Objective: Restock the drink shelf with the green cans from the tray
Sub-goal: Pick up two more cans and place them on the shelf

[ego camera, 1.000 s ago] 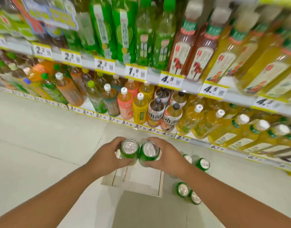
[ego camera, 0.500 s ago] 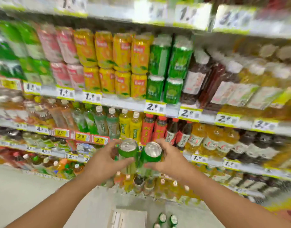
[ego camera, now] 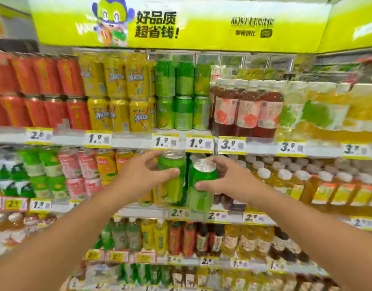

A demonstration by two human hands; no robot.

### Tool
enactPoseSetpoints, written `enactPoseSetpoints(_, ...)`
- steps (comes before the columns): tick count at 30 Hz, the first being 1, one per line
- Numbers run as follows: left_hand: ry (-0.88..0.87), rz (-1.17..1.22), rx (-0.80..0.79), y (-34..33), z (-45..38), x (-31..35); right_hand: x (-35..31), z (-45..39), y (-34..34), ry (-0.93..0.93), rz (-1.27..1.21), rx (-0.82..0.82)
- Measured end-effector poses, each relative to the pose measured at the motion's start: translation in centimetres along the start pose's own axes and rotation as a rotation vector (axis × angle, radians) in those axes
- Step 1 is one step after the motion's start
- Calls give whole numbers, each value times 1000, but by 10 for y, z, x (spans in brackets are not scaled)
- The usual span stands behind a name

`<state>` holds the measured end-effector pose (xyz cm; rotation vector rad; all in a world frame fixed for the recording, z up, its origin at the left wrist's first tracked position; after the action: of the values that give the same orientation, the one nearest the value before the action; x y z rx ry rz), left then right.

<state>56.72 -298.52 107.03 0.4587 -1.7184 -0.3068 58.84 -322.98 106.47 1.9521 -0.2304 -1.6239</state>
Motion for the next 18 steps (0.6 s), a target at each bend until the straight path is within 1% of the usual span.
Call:
enactPoseSetpoints(3,-3,-55,30,8,-13,35,-24,-21,26,53,-3,40)
enactPoseSetpoints(8,-17,-27,83,22,-33,64,-64,-50,55,130,14,6)
enactPoseSetpoints(11,-3,39,84,30,-49,66,-89,-70,71,143,68,84)
enactPoseSetpoints(14,-17,20,77,36,-64,68,-114,-92,80,181,114,138)
enactPoseSetpoints(18,-23,32,76,46,-85,69,-141,-122,87,191,109,232)
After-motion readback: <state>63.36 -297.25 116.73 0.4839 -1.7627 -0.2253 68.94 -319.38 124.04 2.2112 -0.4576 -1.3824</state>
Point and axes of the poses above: each hand's wrist, its own z-axis away from the middle knuckle, its own y-axis out of the back of the hand, x = y × z, the point moved 3 cm from there along -z, towards the middle knuckle, and after that the axes turned 1 degree about -z, right-handed, at the moved point
